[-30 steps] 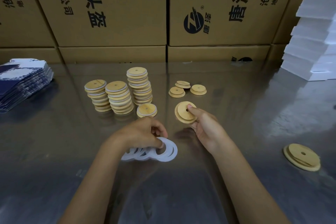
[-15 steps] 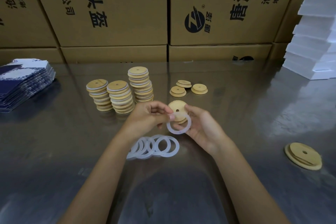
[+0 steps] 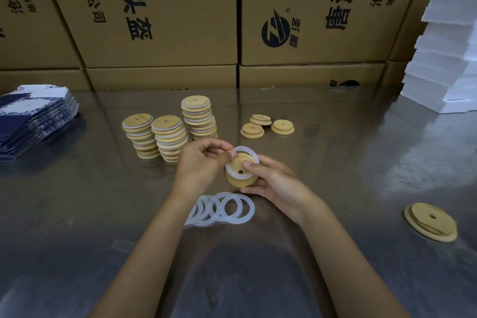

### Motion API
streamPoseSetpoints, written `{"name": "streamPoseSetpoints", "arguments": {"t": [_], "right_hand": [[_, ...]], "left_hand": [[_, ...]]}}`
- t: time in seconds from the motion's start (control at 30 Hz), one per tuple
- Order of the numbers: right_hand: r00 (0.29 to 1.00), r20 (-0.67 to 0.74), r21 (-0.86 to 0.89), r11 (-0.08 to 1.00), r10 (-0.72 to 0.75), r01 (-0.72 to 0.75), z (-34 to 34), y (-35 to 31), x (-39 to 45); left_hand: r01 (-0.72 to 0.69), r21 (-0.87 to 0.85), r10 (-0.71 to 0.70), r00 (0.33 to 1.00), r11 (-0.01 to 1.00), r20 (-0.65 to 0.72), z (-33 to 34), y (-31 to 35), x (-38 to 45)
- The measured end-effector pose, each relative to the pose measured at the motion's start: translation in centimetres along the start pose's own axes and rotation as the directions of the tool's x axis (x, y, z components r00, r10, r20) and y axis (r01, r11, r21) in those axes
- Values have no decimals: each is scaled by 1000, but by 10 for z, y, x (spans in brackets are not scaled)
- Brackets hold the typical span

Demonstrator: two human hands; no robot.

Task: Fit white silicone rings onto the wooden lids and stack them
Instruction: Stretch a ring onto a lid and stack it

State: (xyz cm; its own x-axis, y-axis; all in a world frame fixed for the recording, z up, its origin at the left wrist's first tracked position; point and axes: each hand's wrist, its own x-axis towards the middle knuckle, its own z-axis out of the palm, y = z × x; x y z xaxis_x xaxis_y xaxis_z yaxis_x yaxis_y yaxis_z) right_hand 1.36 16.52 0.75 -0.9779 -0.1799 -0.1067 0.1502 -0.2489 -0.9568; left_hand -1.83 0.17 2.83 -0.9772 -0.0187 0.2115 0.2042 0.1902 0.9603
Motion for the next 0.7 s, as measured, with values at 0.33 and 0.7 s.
{"name": "streamPoseSetpoints", "arguments": {"t": [0.33,0.7], "right_hand": [[998,-59,40,999,-10,13,-1,1,2],[995,-100,156,988,25,-9,-4,0,4]], "left_hand": [[11,33,-14,996,999,88,-2,5,-3],[37,42,-41,996,998,84,-4,3,-2]]}}
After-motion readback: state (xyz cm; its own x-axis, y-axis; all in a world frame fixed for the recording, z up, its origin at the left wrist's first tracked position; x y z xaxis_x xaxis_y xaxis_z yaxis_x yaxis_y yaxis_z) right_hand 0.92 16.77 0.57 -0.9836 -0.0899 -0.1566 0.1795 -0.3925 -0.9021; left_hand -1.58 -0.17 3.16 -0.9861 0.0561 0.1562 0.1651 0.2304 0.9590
